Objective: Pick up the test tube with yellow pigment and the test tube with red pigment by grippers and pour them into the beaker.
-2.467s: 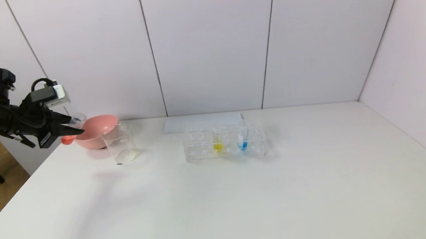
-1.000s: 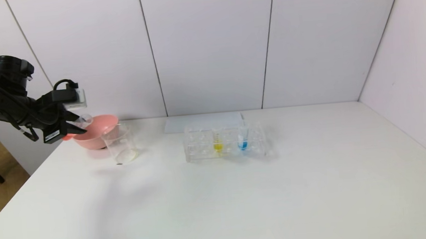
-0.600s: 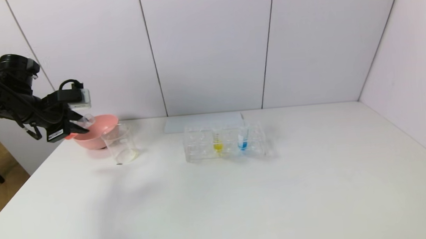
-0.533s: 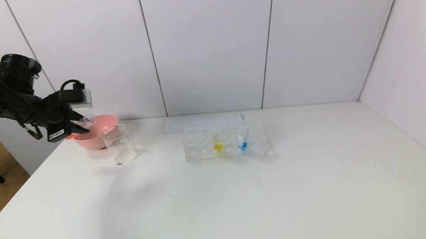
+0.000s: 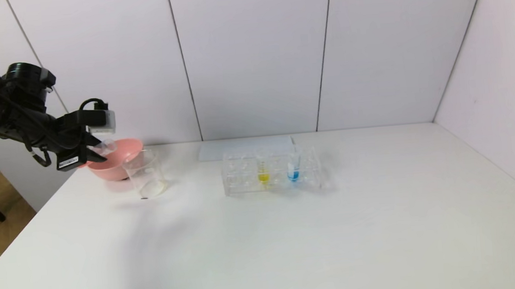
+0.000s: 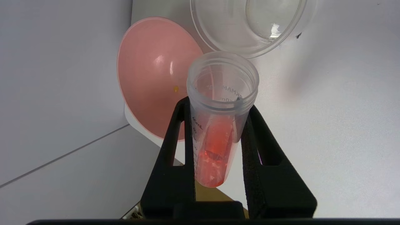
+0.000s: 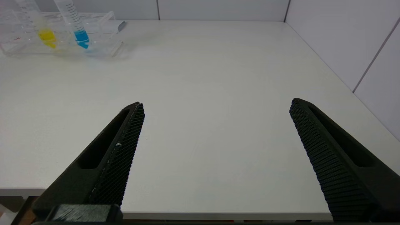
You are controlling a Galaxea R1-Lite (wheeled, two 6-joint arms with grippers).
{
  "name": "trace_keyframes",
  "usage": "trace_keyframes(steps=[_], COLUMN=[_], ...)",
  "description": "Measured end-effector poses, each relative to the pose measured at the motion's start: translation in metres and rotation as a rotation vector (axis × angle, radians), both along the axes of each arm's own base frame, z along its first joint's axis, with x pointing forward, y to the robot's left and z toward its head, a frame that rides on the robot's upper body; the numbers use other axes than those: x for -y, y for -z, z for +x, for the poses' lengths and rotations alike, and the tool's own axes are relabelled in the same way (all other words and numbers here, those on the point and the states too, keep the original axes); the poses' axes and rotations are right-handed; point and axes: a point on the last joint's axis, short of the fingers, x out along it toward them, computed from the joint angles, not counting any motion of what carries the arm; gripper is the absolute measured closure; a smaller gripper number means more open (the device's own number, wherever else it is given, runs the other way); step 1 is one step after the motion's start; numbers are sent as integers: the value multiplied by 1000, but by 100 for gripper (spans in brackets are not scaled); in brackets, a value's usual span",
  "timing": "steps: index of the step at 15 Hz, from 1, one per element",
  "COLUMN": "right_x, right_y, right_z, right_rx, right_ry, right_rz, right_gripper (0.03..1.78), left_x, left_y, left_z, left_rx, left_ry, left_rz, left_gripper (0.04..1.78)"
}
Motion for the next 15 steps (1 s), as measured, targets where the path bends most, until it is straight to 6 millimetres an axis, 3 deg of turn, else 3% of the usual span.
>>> trace_keyframes(steps=[15], right_x=[0], right_y=[0], right_z=[0], right_rx=[0], right_ry=[0], right_rz=[0], right_gripper=[11], left_x=[17], left_y=[0], left_z=[8], left_rx=[-20], left_ry=[-20], left_rz=[167], left_gripper=[138])
